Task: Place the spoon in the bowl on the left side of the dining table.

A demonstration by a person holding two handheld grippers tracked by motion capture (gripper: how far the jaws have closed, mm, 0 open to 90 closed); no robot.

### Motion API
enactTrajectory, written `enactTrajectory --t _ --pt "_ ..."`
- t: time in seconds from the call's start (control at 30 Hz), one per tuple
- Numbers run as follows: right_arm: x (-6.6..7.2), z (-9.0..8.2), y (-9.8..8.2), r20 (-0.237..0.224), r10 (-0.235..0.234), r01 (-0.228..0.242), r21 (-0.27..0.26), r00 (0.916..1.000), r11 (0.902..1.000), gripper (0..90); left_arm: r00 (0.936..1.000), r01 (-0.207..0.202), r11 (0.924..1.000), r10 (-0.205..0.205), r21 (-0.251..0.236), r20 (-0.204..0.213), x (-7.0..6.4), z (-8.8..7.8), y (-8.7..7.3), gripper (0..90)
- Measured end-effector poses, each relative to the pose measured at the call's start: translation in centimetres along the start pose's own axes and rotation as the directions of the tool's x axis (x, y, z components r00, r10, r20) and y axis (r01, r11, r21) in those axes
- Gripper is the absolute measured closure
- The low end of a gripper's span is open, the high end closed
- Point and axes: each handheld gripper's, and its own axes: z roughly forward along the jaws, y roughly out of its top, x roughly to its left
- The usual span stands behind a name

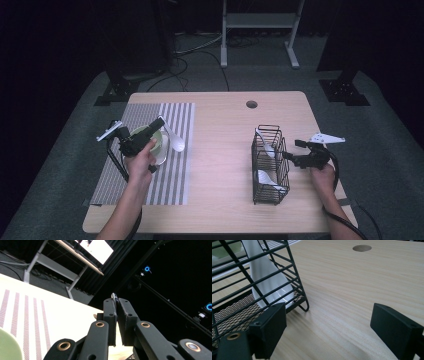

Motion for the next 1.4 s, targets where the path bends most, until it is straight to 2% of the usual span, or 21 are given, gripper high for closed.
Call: enactTrajectory --t 0.5,0.8,1.4 --pt "0.0 0.0 0.0 0.002 0.001 -0.001 0.000 1.0000 1.0000 12.3 0.9991 0.010 0.9993 -0.012 -0.036 -0.042 1.6 -1.2 1.2 85.0" --pt "0.0 0.0 0.0 0.003 0.003 -0.003 0.000 1.0000 1.0000 12.3 0.9983 0.012 0.9981 -0.016 -0.061 -0.056 2.1 -1.7 1.9 85.0" --pt "0.0 0.0 0.0 0.004 0.000 0.000 0.004 1.0000 1.0000 12.3 0.9936 0.008 0.9953 -0.019 -0.096 -0.111 3.6 -2.9 3.5 85.0"
